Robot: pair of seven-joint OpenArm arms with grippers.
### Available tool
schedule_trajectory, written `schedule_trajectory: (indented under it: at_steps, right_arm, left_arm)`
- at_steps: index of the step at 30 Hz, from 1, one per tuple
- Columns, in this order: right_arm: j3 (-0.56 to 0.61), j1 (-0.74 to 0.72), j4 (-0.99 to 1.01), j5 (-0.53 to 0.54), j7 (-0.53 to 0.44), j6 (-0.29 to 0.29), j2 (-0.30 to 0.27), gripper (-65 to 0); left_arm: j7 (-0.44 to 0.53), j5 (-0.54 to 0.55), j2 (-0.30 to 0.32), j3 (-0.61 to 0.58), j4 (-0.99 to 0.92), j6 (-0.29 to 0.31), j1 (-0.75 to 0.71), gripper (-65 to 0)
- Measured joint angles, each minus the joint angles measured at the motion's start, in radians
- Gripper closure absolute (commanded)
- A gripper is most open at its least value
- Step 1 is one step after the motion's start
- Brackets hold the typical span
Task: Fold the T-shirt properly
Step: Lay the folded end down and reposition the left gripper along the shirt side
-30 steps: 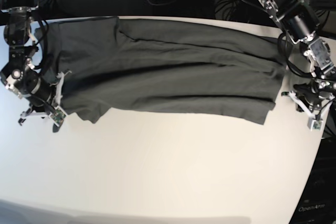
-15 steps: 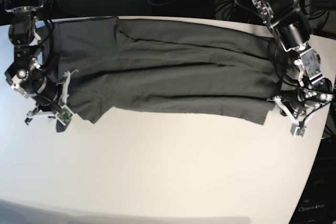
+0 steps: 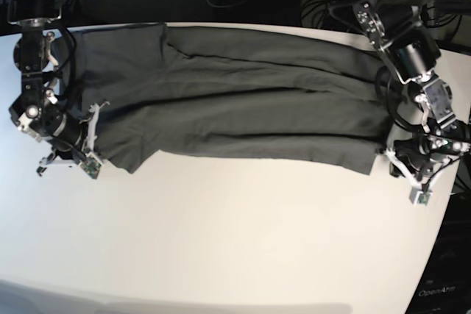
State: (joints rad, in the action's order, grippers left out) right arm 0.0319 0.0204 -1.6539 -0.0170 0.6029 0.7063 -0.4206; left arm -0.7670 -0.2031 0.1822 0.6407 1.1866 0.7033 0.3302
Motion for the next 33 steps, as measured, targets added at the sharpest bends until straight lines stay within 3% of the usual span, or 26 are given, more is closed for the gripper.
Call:
schedule_trajectory:
  at_steps: [3, 5, 14, 22, 33]
  right_arm:
    - [0.0, 0.0, 0.0, 0.0, -0.001, 0.0, 0.0, -0.9]
    - [0.0, 0.0, 0.0, 0.0, 0.0, 0.0, 0.0, -0.9]
    - [0.0, 0.0, 0.0, 0.0, 0.0, 0.0, 0.0, -0.9]
    - [0.0, 0.002, 0.0, 0.0, 0.001, 0.0, 0.0, -0.9]
    - [0.0, 0.002, 0.0, 0.0, 0.0, 0.0, 0.0, -0.7]
  left_arm:
    - [-0.022, -0.007, 0.002, 0.012, 0.0, -0.002, -0.003, -36.4]
    - [-0.069, -0.01, 0.004, 0.012, 0.0, -0.007, -0.001, -39.5]
    - [-0.097, -0.006, 0.0, 0.011, 0.0, -0.001, 0.05, -39.4]
    - [-0.092, -0.004, -0.054, 0.01, -0.073, -0.003, 0.064, -39.4]
    - [-0.09, -0.009, -0.055, 0.013, -0.11, -0.003, 0.089, -39.4]
